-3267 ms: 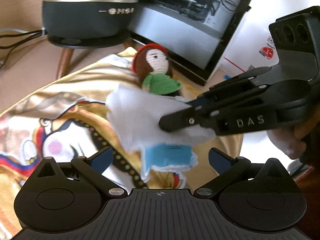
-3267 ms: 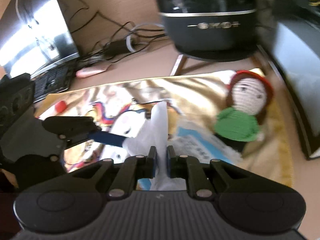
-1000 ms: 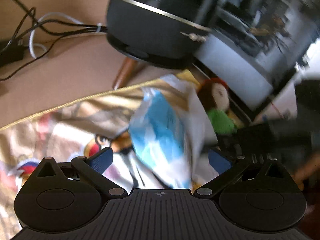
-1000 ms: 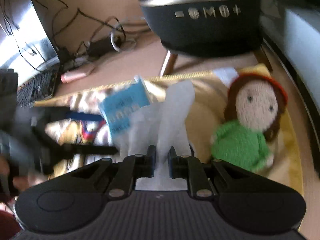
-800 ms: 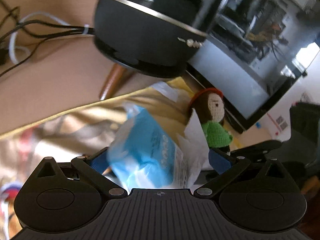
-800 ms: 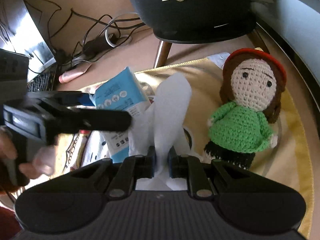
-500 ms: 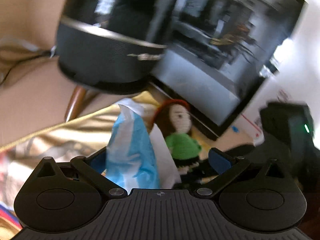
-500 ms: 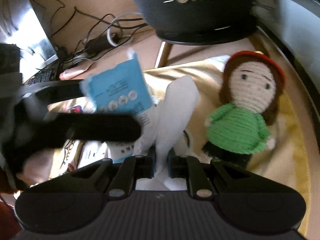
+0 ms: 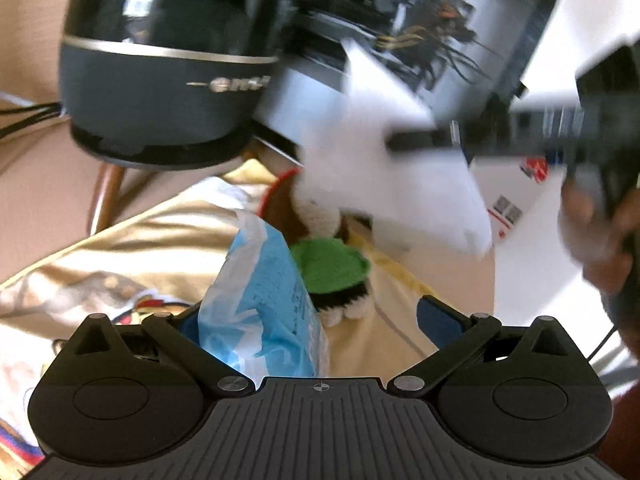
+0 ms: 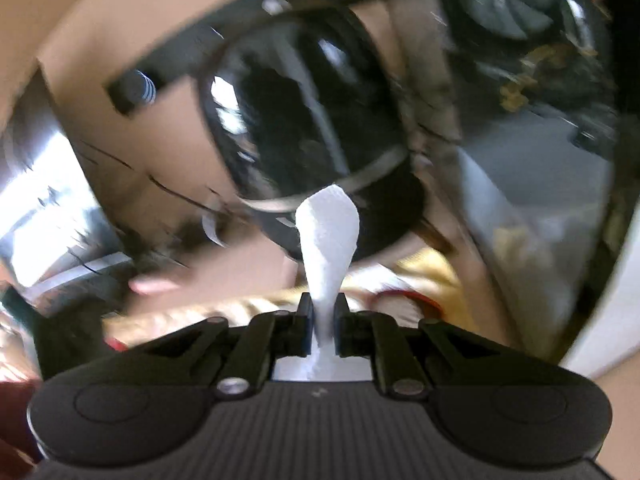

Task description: Organize soft objects

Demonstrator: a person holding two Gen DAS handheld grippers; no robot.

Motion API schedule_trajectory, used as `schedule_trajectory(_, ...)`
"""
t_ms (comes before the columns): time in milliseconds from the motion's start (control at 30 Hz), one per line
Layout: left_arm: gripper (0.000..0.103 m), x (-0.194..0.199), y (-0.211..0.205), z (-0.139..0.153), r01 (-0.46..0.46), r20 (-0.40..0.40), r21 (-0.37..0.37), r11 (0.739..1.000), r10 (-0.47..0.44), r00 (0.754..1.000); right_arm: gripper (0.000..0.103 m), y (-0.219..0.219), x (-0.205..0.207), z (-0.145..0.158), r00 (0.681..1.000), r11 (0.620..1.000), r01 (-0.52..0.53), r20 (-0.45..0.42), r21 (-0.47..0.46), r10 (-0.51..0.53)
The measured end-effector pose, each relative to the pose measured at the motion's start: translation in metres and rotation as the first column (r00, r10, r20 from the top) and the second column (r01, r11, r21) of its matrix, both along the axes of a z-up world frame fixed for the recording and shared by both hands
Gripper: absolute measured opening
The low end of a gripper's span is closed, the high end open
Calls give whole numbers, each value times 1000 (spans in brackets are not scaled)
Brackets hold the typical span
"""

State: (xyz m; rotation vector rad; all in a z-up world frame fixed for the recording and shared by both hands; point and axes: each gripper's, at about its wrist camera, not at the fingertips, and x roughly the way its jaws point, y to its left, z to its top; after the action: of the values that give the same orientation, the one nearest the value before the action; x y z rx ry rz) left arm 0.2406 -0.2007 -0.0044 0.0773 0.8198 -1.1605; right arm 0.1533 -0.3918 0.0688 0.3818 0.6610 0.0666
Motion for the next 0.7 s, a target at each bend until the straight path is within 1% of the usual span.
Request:
schedule_trajectory(67,103,-7,-3,0,14,29,20,1000,-14,999,11,7,4,7,998,998,-49,40,50,47)
schedule_trajectory(133,103,-13,-5,-1,25,59,44,999,-28,998,11,23,11,5,993,991,-115,45,66,112)
schedule_trajectory(200,103,-18,-7,-3,34,88,68,997,-40,995,11,39,18,-6,986,985,-167,8,49,166)
schedule_trajectory(300,103,-21,-6,-6,37,85,77,996,-43,995,11,56,31,-29,973,975,-220,-69,26,221)
schedule_trajectory(400,103,-21,-3,-8,28,70,78,997,-33,997,12,56,34,-38,976,981,-192,-107,-29,188)
schedule_trajectory(500,103,-22,-1,-9,22,63,77,997,-27,998,12,39,37,-42,983,991,-129,-136,-38,123)
schedule_trajectory(633,103,-25,1,-7,19,70,77,997,-24,997,12,24,34,-47,984,993,-69,-169,-92,52)
schedule_trajectory(700,103,-26,4,-6,13,76,82,997,-19,997,12,18,33,-50,984,995,-42,-177,-95,24)
